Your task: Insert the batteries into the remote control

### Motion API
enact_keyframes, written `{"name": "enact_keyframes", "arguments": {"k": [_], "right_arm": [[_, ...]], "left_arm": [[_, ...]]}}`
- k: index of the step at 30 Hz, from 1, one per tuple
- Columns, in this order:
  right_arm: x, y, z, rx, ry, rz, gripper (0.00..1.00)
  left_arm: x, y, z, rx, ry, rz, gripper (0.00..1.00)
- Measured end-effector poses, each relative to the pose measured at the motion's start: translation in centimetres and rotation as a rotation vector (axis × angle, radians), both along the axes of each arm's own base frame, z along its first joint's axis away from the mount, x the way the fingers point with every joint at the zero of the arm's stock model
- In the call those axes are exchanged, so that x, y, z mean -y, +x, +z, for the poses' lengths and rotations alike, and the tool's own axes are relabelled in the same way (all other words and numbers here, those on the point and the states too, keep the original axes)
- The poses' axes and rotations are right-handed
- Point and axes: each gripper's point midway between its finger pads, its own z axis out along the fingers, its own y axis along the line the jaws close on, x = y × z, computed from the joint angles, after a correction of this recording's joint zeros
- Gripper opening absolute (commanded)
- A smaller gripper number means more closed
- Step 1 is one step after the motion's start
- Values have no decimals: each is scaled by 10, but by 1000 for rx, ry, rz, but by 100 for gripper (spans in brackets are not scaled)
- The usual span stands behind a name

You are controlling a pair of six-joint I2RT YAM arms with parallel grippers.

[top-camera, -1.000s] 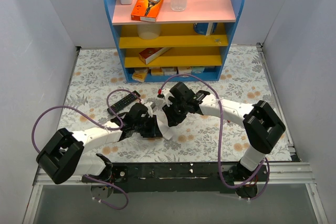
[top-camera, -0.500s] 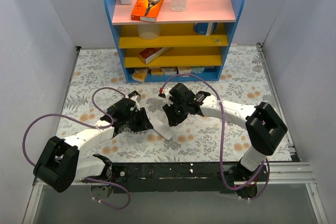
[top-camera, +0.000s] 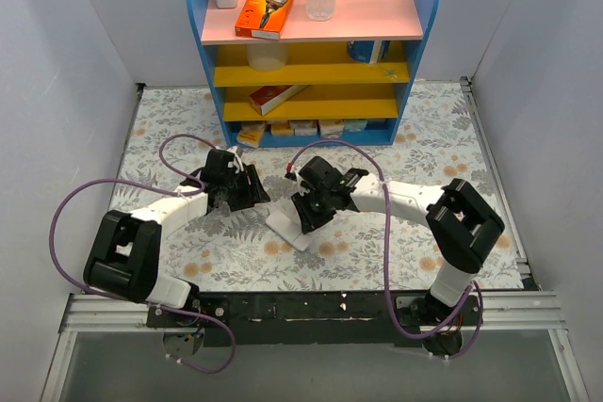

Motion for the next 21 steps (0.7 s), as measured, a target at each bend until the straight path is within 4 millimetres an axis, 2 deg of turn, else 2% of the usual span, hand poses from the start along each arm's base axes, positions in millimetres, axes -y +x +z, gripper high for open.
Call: {"name": "enact_keyframes", "arguments": {"k": [9,12,21], "right_arm": [[5,-5,-19,-23,-33,-2,28],[2,-8,-19,-27,-27,9,27],[1,-8,-20,-6,-42,29,27]], "left_arm": [[5,-1,-13,-28,12,-76,55],[7,-4,-19,-48,7,-99,55],[17,-12,-17,-61,-43,-162,48]]}}
